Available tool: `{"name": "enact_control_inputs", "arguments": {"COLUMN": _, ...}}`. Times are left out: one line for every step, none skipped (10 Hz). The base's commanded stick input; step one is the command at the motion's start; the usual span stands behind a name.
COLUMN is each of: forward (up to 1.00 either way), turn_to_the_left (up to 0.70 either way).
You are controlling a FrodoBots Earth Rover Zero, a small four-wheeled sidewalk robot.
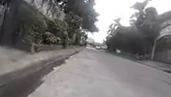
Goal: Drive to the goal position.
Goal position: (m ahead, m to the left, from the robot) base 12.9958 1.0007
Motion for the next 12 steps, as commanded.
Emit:
{"name": "enact_control_inputs", "arguments": {"forward": 0.46, "turn_to_the_left": 0.0}}
{"name": "enact_control_inputs", "arguments": {"forward": 0.37, "turn_to_the_left": 0.0}}
{"name": "enact_control_inputs", "arguments": {"forward": 0.3, "turn_to_the_left": 0.0}}
{"name": "enact_control_inputs", "arguments": {"forward": 0.3, "turn_to_the_left": 0.0}}
{"name": "enact_control_inputs", "arguments": {"forward": 0.3, "turn_to_the_left": 0.0}}
{"name": "enact_control_inputs", "arguments": {"forward": 0.3, "turn_to_the_left": 0.0}}
{"name": "enact_control_inputs", "arguments": {"forward": 0.3, "turn_to_the_left": 0.0}}
{"name": "enact_control_inputs", "arguments": {"forward": 0.3, "turn_to_the_left": 0.0}}
{"name": "enact_control_inputs", "arguments": {"forward": 0.3, "turn_to_the_left": 0.0}}
{"name": "enact_control_inputs", "arguments": {"forward": 0.3, "turn_to_the_left": 0.0}}
{"name": "enact_control_inputs", "arguments": {"forward": 0.3, "turn_to_the_left": 0.0}}
{"name": "enact_control_inputs", "arguments": {"forward": 0.3, "turn_to_the_left": 0.0}}
